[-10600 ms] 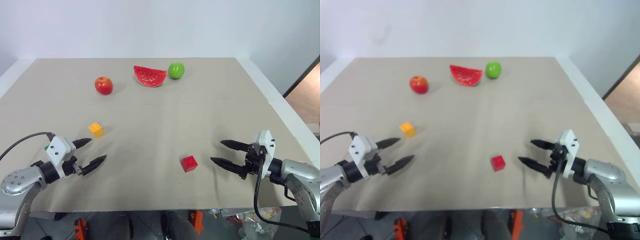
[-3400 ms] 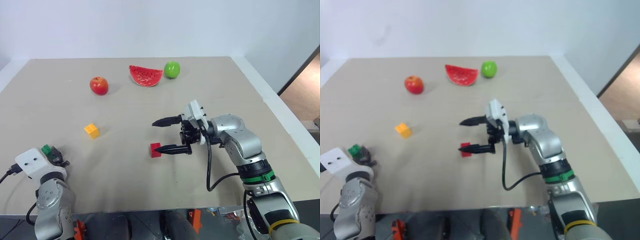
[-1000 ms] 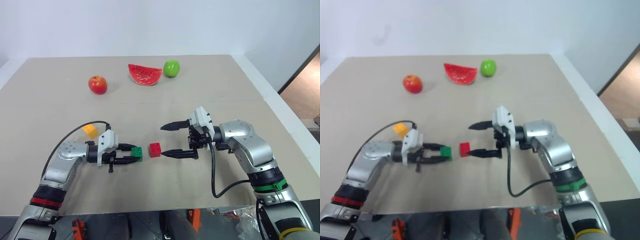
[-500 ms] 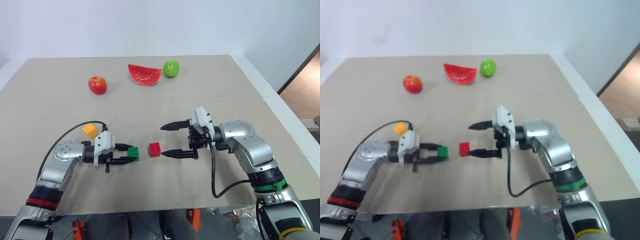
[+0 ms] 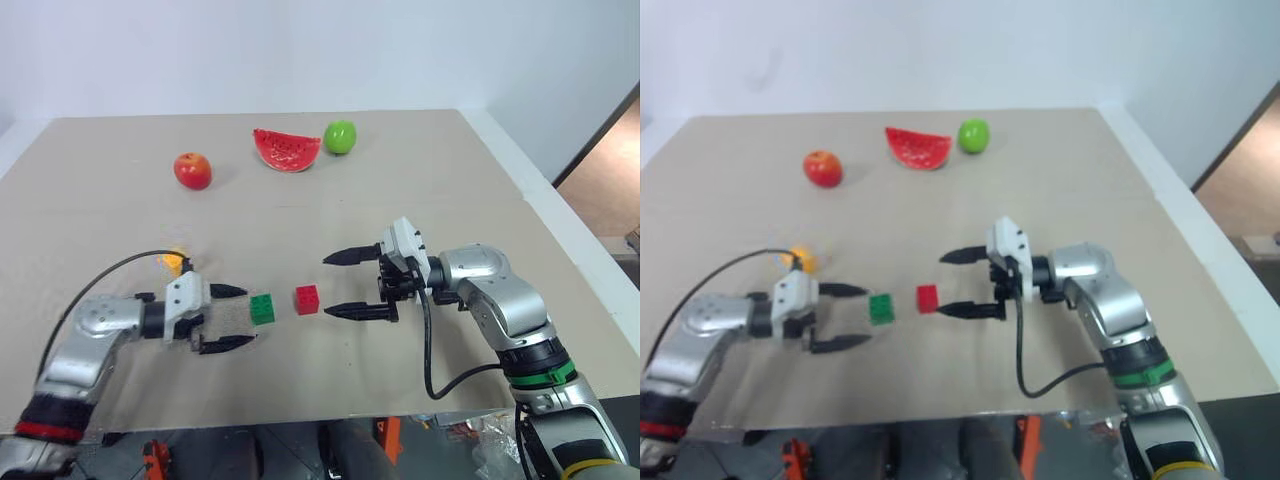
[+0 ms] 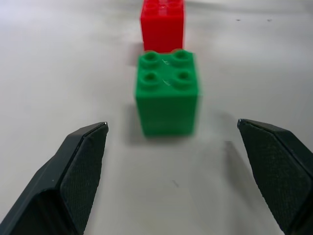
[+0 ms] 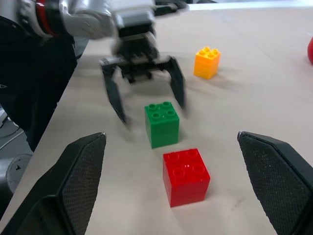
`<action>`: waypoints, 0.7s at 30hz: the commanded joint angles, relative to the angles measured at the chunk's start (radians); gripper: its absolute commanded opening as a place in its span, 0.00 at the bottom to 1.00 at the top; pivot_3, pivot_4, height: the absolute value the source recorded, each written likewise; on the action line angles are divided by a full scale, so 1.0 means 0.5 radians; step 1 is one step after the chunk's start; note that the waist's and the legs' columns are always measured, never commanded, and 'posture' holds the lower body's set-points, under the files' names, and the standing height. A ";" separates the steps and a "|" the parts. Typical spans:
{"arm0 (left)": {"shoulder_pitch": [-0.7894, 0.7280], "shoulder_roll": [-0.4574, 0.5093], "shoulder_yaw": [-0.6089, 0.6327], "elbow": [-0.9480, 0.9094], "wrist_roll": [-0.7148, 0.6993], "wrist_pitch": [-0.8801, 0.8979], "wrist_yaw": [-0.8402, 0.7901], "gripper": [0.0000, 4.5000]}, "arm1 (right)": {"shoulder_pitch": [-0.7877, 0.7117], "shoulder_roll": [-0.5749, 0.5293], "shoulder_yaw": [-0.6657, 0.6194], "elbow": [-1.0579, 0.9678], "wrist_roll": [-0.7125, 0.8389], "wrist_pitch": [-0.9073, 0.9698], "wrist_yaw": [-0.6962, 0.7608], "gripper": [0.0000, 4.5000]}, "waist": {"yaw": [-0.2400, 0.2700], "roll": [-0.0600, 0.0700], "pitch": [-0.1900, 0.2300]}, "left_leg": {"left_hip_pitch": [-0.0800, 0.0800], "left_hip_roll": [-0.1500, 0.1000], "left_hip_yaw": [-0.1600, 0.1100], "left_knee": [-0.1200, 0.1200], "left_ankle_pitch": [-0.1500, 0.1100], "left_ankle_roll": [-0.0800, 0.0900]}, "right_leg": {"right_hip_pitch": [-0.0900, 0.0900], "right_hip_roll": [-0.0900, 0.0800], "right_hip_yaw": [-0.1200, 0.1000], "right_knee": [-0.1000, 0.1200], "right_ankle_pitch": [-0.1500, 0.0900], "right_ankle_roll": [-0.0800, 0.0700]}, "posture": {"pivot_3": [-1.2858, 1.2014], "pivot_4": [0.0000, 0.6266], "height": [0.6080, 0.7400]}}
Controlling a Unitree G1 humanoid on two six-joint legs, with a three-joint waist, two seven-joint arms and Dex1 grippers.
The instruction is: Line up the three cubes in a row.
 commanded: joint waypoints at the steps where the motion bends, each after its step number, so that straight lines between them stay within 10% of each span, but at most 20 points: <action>1: 0.213 0.116 0.239 -0.401 -0.202 0.193 0.069 0.99 | -0.017 -0.013 -0.045 -0.047 0.032 -0.020 0.026 1.00 | 0.000 0.000 0.000 | 0.000 0.001 0.000 0.000 0.000 0.000 | 0.000 0.000 0.000 0.000 0.000 0.000 | 0.52 0.24 1.00; 12: 0.516 -0.290 0.916 -0.830 -0.500 0.736 1.181 0.99 | -0.092 0.002 -0.050 0.065 0.026 -0.071 0.088 1.00 | 0.001 -0.001 0.000 | 0.007 0.001 0.000 0.000 0.000 0.000 | 0.005 0.001 -0.001 0.001 0.001 -0.001 | 0.52 0.24 1.00; 21: 0.124 -0.055 0.812 -0.156 -0.478 0.697 0.845 0.99 | -0.146 0.005 -0.016 0.092 -0.015 -0.091 0.122 1.00 | 0.002 -0.001 0.000 | 0.005 0.001 -0.003 0.000 0.002 -0.002 | 0.003 0.005 -0.003 0.001 0.003 -0.005 | 0.52 0.24 1.00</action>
